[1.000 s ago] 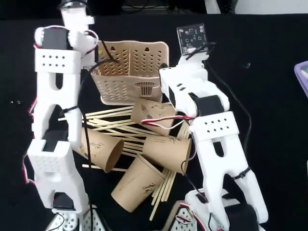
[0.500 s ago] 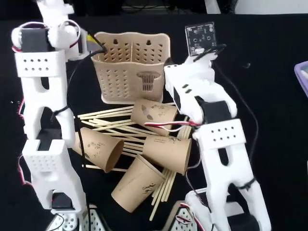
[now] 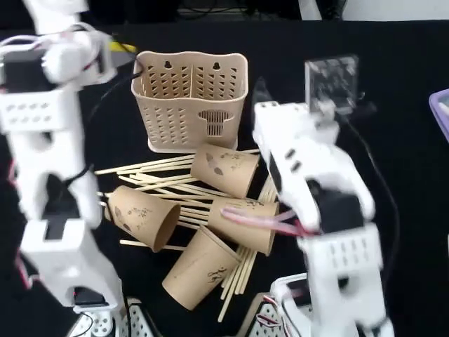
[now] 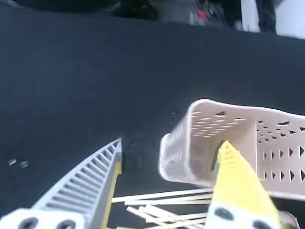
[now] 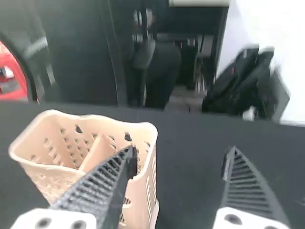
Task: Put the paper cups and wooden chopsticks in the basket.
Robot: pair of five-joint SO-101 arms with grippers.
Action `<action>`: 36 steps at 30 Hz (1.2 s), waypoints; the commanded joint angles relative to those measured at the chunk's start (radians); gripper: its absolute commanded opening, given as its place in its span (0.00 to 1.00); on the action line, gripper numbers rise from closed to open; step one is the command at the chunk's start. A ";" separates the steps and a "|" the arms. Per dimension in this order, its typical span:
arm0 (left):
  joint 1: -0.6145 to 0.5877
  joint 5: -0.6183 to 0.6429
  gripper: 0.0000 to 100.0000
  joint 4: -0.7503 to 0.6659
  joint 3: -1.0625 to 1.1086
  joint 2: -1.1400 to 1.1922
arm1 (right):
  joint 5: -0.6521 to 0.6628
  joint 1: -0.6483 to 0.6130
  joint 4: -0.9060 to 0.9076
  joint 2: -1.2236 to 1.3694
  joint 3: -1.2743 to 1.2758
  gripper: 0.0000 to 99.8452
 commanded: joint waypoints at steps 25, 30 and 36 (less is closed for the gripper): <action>-0.116 -0.046 0.31 -0.942 2.244 -1.307 | 0.733 0.138 0.080 -0.119 0.564 0.25; -0.074 -0.046 0.31 -1.016 2.350 -1.379 | 0.764 0.229 0.319 -0.114 0.351 0.25; -0.047 -0.046 0.31 -1.007 2.356 -1.390 | 1.077 0.163 0.560 -0.111 0.320 0.25</action>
